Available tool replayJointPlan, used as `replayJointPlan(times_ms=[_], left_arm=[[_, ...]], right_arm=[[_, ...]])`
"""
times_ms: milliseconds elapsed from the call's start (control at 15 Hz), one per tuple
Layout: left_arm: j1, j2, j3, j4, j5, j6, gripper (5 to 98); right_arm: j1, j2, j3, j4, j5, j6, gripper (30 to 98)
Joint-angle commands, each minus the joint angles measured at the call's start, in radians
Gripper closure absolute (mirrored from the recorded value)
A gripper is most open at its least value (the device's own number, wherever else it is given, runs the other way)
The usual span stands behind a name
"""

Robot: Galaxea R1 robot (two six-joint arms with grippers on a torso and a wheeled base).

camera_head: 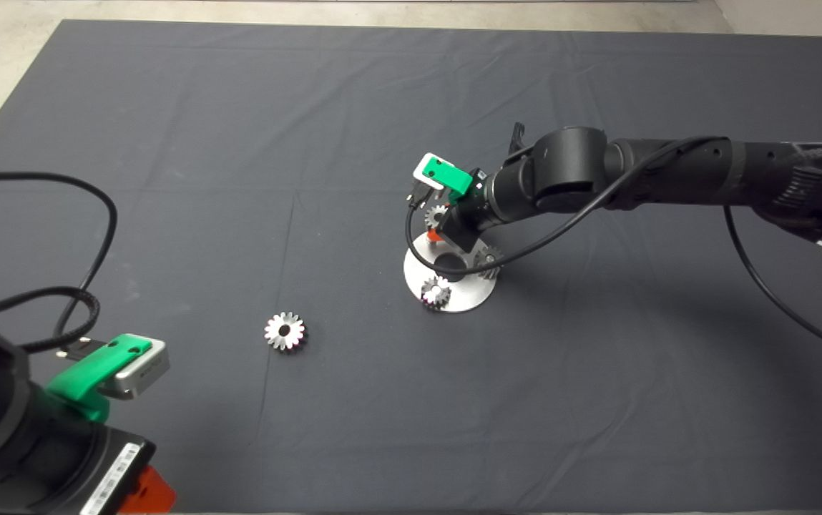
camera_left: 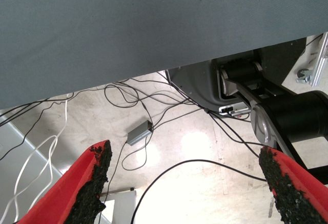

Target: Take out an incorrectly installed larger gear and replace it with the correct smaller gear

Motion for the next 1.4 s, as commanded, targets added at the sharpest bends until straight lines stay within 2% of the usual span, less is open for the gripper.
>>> replayJointPlan(times_ms=[0, 400, 667, 1333], left_arm=[[-0.001, -0.004, -0.004, -0.01, 0.014, -0.004, 30.4], [-0.001, -0.004, -0.004, -0.01, 0.014, -0.004, 30.4], [0.001, -0.003, -0.006, -0.01, 0.014, -0.004, 30.4], [0.008, -0.004, -0.004, -0.01, 0.014, -0.004, 30.4]], right_arm=[[0.021, 0.0, 0.006, -0.016, -0.008, 0.002, 90.0], [0.02, 0.0, 0.01, -0.015, -0.008, 0.019, 90.0], [0.02, -0.025, 0.07, -0.014, -0.008, 0.038, 90.0], [0.012, -0.016, 0.062, -0.018, -0.008, 0.032, 90.0]])
